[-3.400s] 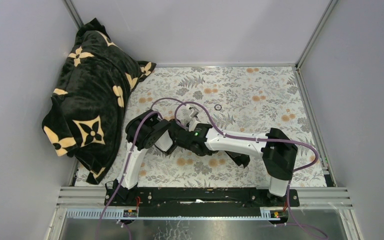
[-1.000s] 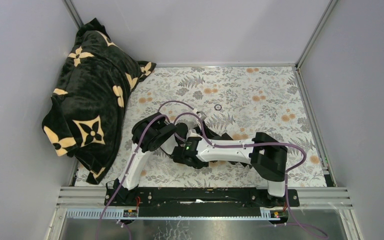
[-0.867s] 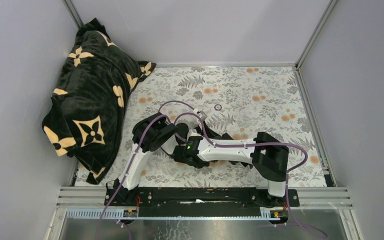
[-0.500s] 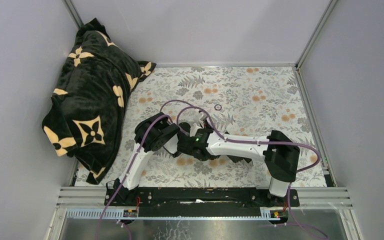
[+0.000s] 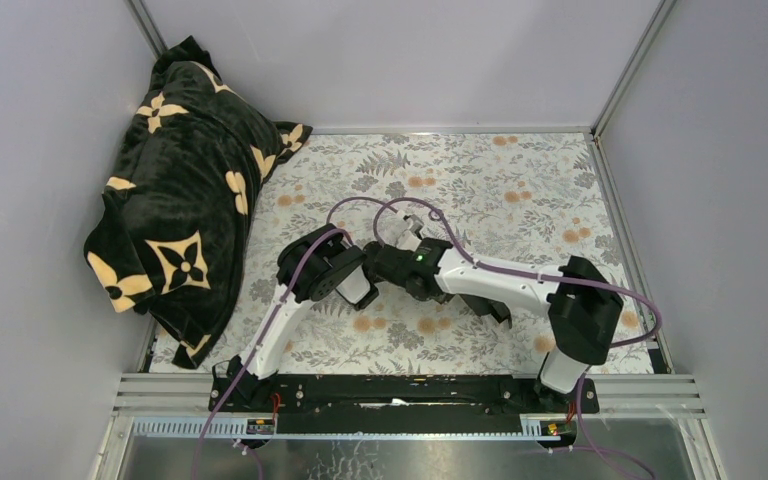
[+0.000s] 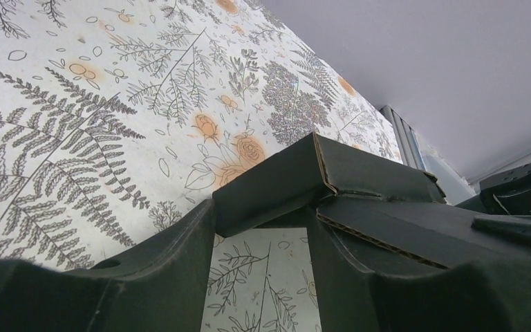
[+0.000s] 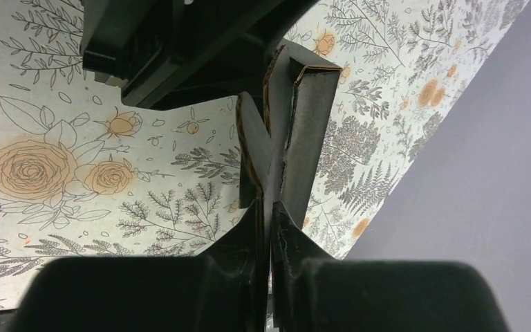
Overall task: Fold the paper box
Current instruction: Fold the paper box at the center of the board.
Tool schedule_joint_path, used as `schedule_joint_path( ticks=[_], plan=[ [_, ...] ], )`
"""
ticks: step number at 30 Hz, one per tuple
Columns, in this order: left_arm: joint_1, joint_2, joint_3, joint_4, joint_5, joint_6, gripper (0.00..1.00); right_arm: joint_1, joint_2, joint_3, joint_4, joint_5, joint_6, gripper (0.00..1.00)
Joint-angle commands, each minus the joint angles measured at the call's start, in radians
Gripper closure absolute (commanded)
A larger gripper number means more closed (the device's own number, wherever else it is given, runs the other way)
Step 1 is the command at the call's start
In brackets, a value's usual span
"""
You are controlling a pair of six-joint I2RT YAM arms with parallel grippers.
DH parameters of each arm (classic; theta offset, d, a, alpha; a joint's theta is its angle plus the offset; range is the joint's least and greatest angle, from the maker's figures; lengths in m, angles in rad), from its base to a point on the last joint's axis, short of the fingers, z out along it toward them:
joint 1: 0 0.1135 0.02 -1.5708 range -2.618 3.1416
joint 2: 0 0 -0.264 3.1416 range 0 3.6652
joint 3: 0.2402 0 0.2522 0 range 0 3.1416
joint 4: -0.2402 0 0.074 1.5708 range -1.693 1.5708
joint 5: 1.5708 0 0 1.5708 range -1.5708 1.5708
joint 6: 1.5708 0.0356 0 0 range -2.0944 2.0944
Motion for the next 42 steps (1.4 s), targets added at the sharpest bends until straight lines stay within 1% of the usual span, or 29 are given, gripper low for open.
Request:
schedule_joint_path(
  ticks=[1, 8, 13, 17, 21, 31, 34, 42],
  plan=[
    [-0.005, 0.029, 0.049, 0.06, -0.031, -0.02, 0.42, -0.049, -0.035, -0.03, 0.136, -0.233, -0.027, 0.9],
    [-0.007, 0.065, 0.107, 0.053, -0.028, -0.042, 0.42, -0.116, -0.057, -0.061, 0.175, -0.309, -0.057, 0.9],
    [-0.015, 0.071, 0.125, 0.03, -0.05, -0.025, 0.41, -0.16, -0.054, -0.071, 0.204, -0.362, -0.073, 0.89],
    [-0.027, 0.068, 0.137, -0.019, -0.079, 0.008, 0.42, -0.173, -0.043, -0.068, 0.215, -0.377, -0.083, 0.89],
    [-0.03, 0.083, 0.145, -0.027, -0.095, 0.017, 0.44, -0.183, -0.038, -0.067, 0.225, -0.403, -0.091, 0.89],
    [-0.045, 0.084, 0.164, -0.089, -0.146, 0.055, 0.45, -0.209, -0.033, -0.074, 0.239, -0.442, -0.102, 0.89],
    [-0.05, 0.075, 0.168, -0.124, -0.167, 0.074, 0.48, -0.215, -0.033, -0.076, 0.241, -0.449, -0.107, 0.89],
    [-0.055, 0.056, 0.193, -0.229, -0.192, 0.099, 0.63, -0.229, -0.034, -0.08, 0.249, -0.475, -0.113, 0.89]
  ],
)
